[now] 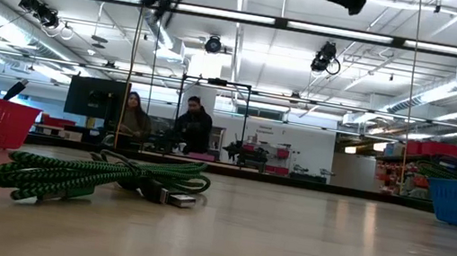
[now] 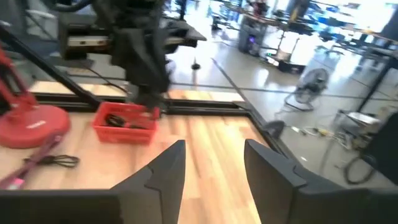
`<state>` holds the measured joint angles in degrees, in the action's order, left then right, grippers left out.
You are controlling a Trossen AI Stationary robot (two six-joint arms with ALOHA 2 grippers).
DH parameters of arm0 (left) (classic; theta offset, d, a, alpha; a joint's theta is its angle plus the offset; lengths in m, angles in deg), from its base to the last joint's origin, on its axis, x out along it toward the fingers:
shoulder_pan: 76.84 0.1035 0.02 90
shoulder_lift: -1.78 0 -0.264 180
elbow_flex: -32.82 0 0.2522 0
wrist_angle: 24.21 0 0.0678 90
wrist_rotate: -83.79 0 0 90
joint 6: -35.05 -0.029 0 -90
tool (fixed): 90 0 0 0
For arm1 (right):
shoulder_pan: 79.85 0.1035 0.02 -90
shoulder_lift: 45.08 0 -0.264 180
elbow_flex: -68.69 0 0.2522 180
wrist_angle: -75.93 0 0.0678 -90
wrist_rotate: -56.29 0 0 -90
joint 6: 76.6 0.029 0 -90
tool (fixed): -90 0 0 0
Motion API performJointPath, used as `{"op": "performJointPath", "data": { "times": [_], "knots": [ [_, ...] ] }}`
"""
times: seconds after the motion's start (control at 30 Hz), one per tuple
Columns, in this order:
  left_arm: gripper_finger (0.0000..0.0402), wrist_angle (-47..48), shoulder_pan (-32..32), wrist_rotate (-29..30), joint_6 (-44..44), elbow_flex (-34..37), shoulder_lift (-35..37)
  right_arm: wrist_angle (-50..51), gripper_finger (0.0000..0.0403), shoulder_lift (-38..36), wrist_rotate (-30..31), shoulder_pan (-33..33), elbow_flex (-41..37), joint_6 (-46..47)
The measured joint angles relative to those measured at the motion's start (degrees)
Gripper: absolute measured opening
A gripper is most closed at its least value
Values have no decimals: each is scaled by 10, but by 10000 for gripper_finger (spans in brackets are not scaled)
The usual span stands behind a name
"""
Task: Pick & Place USB Port
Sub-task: Put the black charger cable into the red bin
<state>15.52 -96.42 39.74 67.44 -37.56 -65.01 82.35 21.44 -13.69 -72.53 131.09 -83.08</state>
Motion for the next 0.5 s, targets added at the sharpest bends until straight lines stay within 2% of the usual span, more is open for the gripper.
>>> {"op": "performJointPath", "data": {
  "times": [0.17, 0.3, 0.5],
  "knots": [
    [30, 209, -46, -2, 229, 0, 14, 17, 167, -1, 14, 0, 0, 0],
    [30, 334, -69, -56, 373, 0, 13, 32, 167, -1, 15, 0, 0, 0],
    [30, 447, -91, -146, 519, 0, 12, 41, 167, -1, 16, 0, 0, 0]
  ]
}}
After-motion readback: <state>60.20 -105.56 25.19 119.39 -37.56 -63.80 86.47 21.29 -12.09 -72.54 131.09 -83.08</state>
